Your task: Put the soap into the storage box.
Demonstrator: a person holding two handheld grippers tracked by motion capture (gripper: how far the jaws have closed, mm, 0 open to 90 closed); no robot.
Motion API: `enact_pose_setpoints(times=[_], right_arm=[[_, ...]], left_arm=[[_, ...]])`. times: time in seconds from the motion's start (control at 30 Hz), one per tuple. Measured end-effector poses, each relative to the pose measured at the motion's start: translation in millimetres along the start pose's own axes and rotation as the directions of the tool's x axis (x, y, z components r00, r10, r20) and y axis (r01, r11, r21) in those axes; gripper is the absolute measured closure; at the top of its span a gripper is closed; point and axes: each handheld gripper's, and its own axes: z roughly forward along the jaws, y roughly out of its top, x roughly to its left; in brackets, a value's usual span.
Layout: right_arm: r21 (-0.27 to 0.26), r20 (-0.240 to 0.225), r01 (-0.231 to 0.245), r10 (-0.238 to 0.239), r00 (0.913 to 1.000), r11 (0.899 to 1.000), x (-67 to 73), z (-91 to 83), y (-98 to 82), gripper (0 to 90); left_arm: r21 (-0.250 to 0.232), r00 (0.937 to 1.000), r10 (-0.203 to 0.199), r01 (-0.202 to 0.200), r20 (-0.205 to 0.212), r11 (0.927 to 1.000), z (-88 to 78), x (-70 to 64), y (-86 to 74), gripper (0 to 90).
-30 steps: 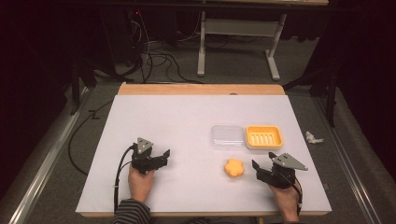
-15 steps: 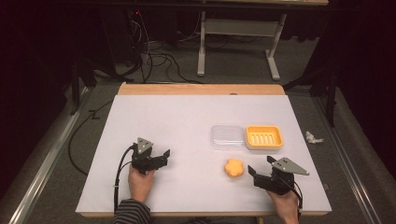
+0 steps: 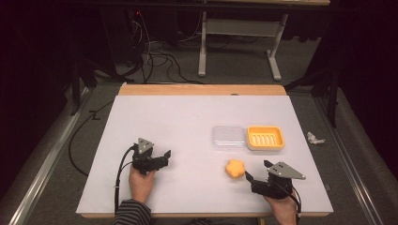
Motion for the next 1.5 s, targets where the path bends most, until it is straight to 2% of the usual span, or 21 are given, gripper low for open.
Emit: enact_pose_setpoints(times=[0.43, 0.6, 0.7, 1.0, 1.5], right_arm=[[0.051, -0.033, 0.053, -0.051, 0.9982, 0.997, 15.2, 16.3, 10.3, 18.1], [0.058, -0.061, 0.067, -0.064, 0.9961, 0.996, 19.8, 21.6, 14.3, 18.0], [0.081, -0.078, 0.072, -0.066, 0.9948, 0.994, 24.2, 26.4, 15.8, 17.4], [0.117, -0.102, 0.094, -0.082, 0.9914, 0.989, 29.6, 39.4, 20.8, 16.3], [0.205, -0.063, 0.101, -0.09, 0.994, 0.974, 33.4, 61.4, 18.5, 17.8]], left_arm=[[-0.003, 1.0, 0.001, -0.001, 0.004, 1.0, -0.3, -0.4, 0.0, 18.8], [0.0, 1.0, 0.0, 0.0, 0.002, 1.0, -0.2, -0.1, 0.0, 18.8], [-0.001, 1.0, 0.002, -0.002, 0.004, 1.0, -0.4, -0.1, 0.1, 18.8], [-0.002, 1.0, 0.003, -0.003, 0.007, 1.0, -0.7, -0.1, 0.0, 18.7], [-0.011, 0.9999, -0.002, 0.002, 0.01, 0.9999, -1.2, -0.5, 0.0, 18.0]])
